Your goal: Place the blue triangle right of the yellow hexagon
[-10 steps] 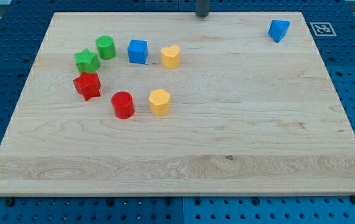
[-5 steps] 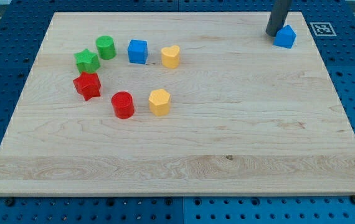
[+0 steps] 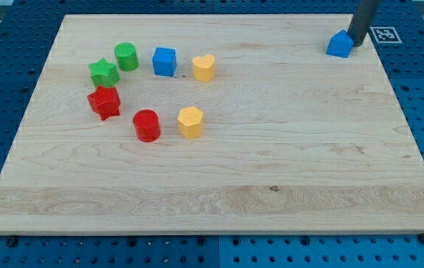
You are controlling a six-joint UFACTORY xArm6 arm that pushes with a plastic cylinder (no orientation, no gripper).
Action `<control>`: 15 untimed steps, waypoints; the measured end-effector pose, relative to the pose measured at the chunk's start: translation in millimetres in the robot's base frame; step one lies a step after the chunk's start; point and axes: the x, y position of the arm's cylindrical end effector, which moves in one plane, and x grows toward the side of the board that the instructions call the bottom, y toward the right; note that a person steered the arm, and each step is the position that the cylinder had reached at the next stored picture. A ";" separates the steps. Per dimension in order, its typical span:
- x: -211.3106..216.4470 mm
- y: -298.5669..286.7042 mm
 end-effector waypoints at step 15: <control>36.6 -159.4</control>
